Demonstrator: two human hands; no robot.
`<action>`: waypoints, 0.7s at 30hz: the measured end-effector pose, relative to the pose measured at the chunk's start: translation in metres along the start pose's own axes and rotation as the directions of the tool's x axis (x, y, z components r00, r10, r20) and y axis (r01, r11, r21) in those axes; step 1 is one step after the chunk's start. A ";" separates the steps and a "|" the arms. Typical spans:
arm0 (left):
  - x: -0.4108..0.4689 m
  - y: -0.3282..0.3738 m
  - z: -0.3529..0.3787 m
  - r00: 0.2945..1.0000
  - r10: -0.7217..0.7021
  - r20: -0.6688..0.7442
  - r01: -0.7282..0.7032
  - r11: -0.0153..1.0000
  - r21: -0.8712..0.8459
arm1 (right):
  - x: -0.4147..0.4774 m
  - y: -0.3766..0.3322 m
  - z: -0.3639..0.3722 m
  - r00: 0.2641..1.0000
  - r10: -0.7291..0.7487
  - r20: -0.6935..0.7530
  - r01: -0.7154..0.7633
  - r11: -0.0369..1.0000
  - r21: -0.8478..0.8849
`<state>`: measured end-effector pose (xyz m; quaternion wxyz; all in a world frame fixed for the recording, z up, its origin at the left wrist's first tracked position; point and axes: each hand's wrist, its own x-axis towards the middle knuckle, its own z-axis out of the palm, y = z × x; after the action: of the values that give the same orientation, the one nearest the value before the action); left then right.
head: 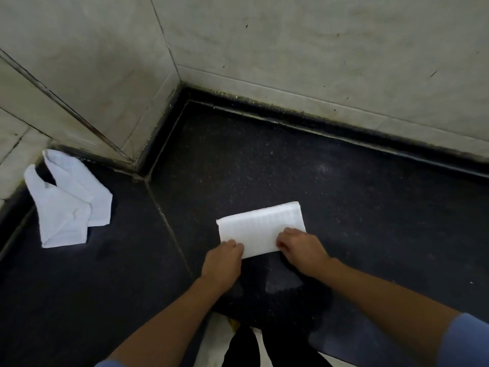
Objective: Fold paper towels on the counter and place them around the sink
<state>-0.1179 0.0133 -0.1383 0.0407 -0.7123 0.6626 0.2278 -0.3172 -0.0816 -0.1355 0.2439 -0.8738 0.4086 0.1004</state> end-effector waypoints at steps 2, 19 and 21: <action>-0.008 -0.013 0.009 0.997 -0.028 -0.067 0.025 0.999 -0.047 | -0.009 0.022 0.001 0.996 0.080 -0.033 -0.080 0.996 0.028; 0.003 -0.033 -0.011 0.998 0.038 0.046 -0.044 0.989 0.143 | 0.036 0.016 -0.027 0.762 0.642 0.085 -0.627 0.698 0.346; 0.002 -0.032 -0.012 0.999 0.038 0.022 -0.041 0.991 0.125 | 0.036 0.018 -0.031 0.743 0.655 0.135 -0.629 0.615 0.475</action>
<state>-0.0839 0.0112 -0.1365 0.0876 -0.6928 0.6891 0.1935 -0.3083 -0.1315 -0.1291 0.3947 -0.5796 0.7111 0.0507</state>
